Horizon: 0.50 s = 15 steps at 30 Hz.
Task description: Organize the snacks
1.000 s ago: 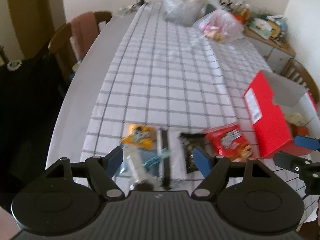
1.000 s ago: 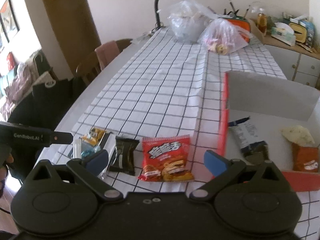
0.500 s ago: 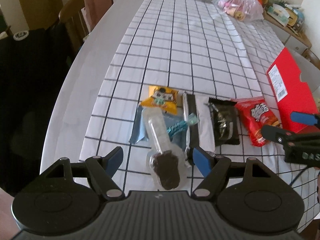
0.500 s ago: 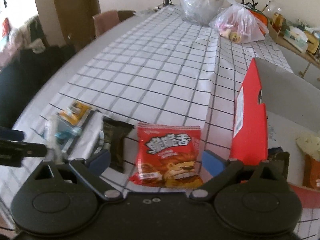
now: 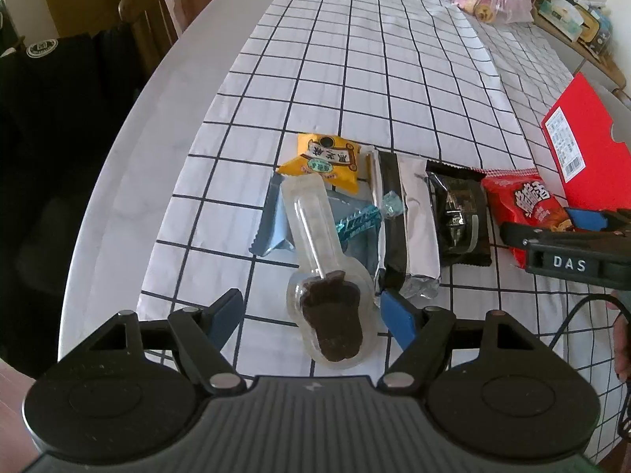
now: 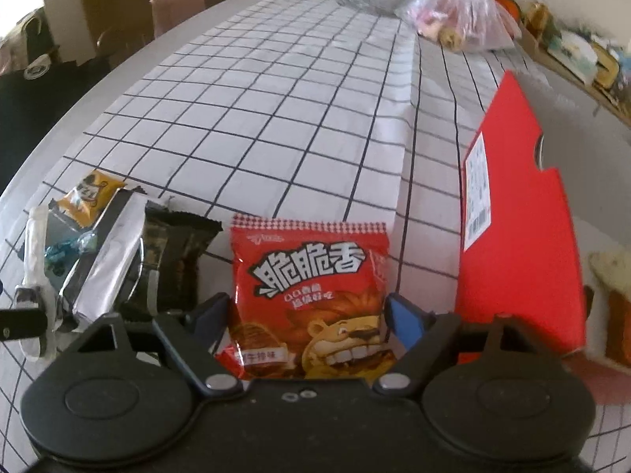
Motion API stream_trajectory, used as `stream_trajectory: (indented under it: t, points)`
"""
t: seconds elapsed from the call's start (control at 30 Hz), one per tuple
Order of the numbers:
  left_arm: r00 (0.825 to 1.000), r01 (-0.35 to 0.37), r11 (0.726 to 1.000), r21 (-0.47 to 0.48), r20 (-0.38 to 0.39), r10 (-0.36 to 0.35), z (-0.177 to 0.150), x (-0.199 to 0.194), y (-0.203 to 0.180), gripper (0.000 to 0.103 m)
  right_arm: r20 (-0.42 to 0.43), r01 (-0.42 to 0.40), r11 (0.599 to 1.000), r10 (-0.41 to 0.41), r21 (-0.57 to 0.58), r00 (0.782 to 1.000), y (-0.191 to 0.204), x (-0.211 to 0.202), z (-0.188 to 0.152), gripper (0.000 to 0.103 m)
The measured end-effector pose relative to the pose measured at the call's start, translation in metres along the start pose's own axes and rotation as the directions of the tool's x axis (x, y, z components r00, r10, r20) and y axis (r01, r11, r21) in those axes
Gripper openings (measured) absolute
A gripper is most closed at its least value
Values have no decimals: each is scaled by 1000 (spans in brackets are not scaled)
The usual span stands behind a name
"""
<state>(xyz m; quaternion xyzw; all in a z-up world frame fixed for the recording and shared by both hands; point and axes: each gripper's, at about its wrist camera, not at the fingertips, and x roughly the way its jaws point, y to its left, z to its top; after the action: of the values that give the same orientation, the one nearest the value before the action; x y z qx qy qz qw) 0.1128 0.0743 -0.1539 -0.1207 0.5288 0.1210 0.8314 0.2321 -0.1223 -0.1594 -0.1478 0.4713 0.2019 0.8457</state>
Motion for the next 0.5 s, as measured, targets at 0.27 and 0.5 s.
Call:
stream_trajectory:
  t: [0.27, 0.5]
  points:
    - [1000, -19, 1000, 16, -10, 19, -2, 9, -5, 77, 3, -23, 999, 23, 38, 1000, -6, -1, -3, 75]
    - [998, -59, 997, 52, -9, 59, -4, 15, -14, 77, 5, -41, 997, 40, 59, 999, -8, -4, -4, 70]
